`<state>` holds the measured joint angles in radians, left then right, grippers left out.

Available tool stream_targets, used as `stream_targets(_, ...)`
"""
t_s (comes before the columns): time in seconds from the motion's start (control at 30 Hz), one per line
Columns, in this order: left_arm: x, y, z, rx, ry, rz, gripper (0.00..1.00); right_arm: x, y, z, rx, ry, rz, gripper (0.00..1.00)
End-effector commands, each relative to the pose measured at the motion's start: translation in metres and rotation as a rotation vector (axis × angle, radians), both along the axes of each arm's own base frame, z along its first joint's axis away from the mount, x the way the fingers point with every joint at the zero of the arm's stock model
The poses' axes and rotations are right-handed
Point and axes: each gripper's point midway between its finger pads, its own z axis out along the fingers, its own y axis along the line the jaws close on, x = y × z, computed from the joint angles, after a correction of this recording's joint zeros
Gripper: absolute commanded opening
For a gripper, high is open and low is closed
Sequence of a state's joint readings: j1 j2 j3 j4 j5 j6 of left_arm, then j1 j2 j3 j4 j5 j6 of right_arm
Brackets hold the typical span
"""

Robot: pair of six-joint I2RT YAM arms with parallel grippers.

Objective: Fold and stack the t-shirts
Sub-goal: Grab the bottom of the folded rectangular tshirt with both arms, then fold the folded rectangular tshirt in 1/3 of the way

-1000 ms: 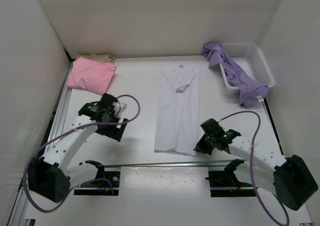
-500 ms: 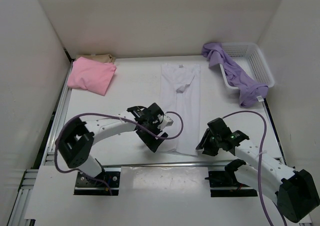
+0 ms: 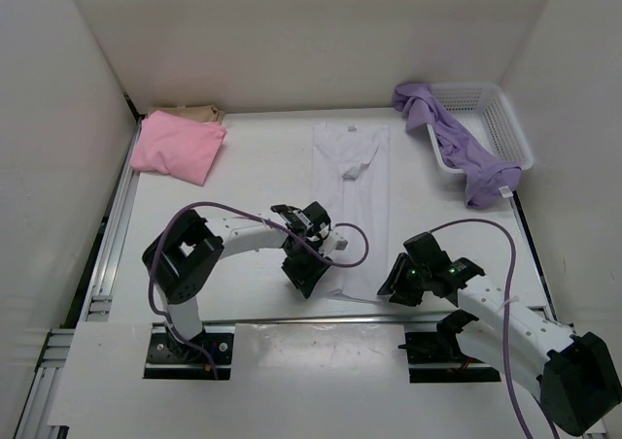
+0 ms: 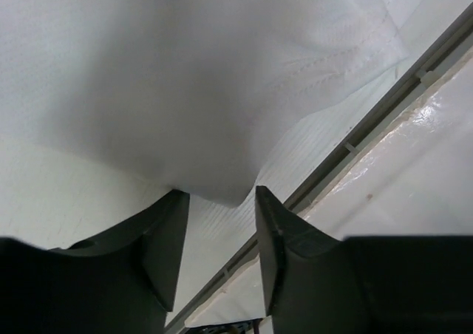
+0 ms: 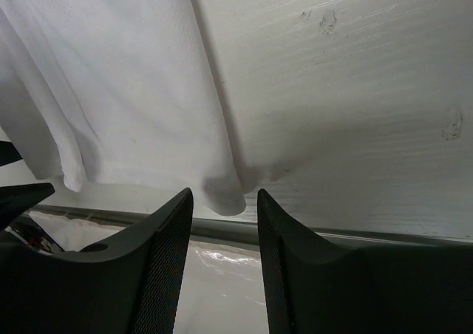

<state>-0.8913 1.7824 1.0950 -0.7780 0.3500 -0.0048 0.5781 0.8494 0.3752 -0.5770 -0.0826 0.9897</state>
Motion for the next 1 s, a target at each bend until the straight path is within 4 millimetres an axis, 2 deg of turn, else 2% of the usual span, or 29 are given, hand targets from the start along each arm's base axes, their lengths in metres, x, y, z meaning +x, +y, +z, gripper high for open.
stream_targets(0.0,0.006,-0.02,0.011,-0.071,-0.001,-0.014,0.5,-0.005,0.0,-0.002,0.002,0.004,0.031,0.45)
stream_targets(0.03,0.005,-0.019,0.008,-0.064,0.005,-0.014,0.41,-0.007,0.001,-0.003,0.004,0.018,0.035,0.45)
stream_targets(0.1,0.006,-0.022,0.009,-0.071,0.011,-0.015,0.33,-0.008,0.001,-0.007,-0.004,0.038,0.048,0.4)
stream_targets(0.17,0.006,-0.027,0.012,-0.081,0.004,-0.025,0.3,-0.014,0.001,-0.013,-0.015,0.079,0.067,0.36)
stream_targets(0.2,0.004,-0.031,0.014,-0.088,-0.001,-0.037,0.29,-0.012,0.005,-0.009,-0.001,0.074,0.081,0.26)
stream_targets(0.27,0.002,-0.033,0.016,-0.088,-0.001,-0.046,0.22,-0.01,0.006,-0.008,-0.003,0.069,0.092,0.13)
stream_targets(0.3,0.0,-0.031,0.016,-0.078,0.007,-0.046,0.13,-0.007,0.01,-0.003,0.01,0.057,0.106,0.04)
stream_targets(0.33,0.001,-0.031,0.018,-0.066,-0.01,-0.052,0.1,-0.001,0.013,0.006,0.031,0.03,0.108,0.0)
stream_targets(0.43,0.007,-0.029,0.029,-0.032,-0.028,-0.045,0.1,0.011,0.017,0.025,0.049,-0.023,0.117,0.0)
stream_targets(0.47,0.011,-0.027,0.034,-0.019,-0.054,-0.04,0.1,0.025,0.018,0.043,0.062,-0.074,0.097,0.0)
stream_targets(0.53,0.023,-0.028,0.047,-0.012,-0.087,-0.024,0.1,0.043,0.015,0.062,0.046,-0.142,0.09,0.0)
stream_targets(0.57,0.023,-0.024,0.052,0.013,-0.089,-0.022,0.1,0.055,0.016,0.079,0.04,-0.178,0.091,0.0)
stream_targets(0.6,0.036,-0.019,0.057,0.026,-0.112,0.007,0.1,0.065,0.016,0.087,0.03,-0.205,0.091,0.0)
stream_targets(0.63,0.048,-0.025,0.065,0.021,-0.128,0.022,0.1,0.072,0.011,0.085,-0.009,-0.199,0.106,0.0)
stream_targets(0.67,0.055,-0.026,0.069,0.021,-0.129,0.038,0.1,0.087,0.01,0.1,-0.029,-0.241,0.101,0.0)
stream_targets(0.7,0.068,-0.018,0.072,0.052,-0.145,0.068,0.1,0.097,0.008,0.104,-0.049,-0.255,0.097,0.0)
stream_targets(0.73,0.085,-0.025,0.079,0.043,-0.179,0.088,0.1,0.108,0.002,0.1,-0.075,-0.238,0.094,0.0)
stream_targets(0.77,0.1,-0.024,0.081,0.056,-0.216,0.109,0.1,0.125,0.002,0.113,-0.078,-0.274,0.079,0.0)
stream_targets(0.8,0.121,-0.027,0.094,0.041,-0.262,0.141,0.1,0.136,-0.003,0.115,-0.087,-0.274,0.056,0.0)
stream_targets(0.83,0.133,-0.026,0.097,0.053,-0.284,0.161,0.1,0.147,-0.004,0.109,-0.101,-0.252,0.054,0.0)
stream_targets(0.87,0.145,-0.027,0.09,0.073,-0.285,0.176,0.1,0.156,-0.007,0.11,-0.116,-0.253,0.044,0.0)
stream_targets(0.9,0.158,-0.029,0.092,0.062,-0.296,0.194,0.1,0.17,-0.007,0.119,-0.112,-0.271,0.028,0.0)
stream_targets(0.93,0.18,-0.03,0.106,0.045,-0.331,0.23,0.1,0.18,-0.009,0.111,-0.11,-0.241,0.014,0.0)
stream_targets(0.97,0.191,-0.033,0.093,0.059,-0.32,0.241,0.1,0.184,-0.006,0.111,-0.09,-0.229,0.028,0.0)
